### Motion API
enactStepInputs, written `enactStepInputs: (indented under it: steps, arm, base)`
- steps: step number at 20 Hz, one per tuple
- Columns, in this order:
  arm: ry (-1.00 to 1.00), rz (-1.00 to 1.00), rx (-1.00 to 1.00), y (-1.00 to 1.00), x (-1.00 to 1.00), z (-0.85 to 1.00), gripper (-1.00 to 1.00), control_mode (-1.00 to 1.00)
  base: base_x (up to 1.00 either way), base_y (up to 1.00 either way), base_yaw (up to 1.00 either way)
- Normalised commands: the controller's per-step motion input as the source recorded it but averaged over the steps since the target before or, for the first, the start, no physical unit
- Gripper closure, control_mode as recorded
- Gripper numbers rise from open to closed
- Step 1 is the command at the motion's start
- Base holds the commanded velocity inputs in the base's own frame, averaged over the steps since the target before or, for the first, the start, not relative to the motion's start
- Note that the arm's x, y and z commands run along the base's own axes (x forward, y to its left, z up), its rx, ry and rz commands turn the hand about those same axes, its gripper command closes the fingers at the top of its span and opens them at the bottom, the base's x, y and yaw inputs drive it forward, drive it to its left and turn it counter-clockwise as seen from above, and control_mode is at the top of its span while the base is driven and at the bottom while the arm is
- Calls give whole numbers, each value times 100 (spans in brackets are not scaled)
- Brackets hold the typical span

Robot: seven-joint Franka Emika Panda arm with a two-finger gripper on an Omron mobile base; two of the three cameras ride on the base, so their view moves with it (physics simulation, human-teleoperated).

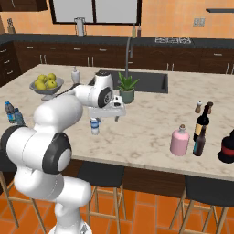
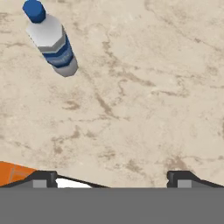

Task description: Move the plastic bottles in the middle to the plastics group, and the glass bottles in the middle to the glass group.

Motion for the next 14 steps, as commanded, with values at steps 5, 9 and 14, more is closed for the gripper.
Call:
enactStepInputs:
  steps: [5,9,14]
  arm:
    - [-7,8,0,62,-2,0,-100,-100]
    - [-16,-2,0,86,38,-1,-100,-100]
    - [-11,-27,0,90,89,-18,-100,-100]
  base:
    - [0,0,0]
    - [0,0,0]
    - [0,0,0]
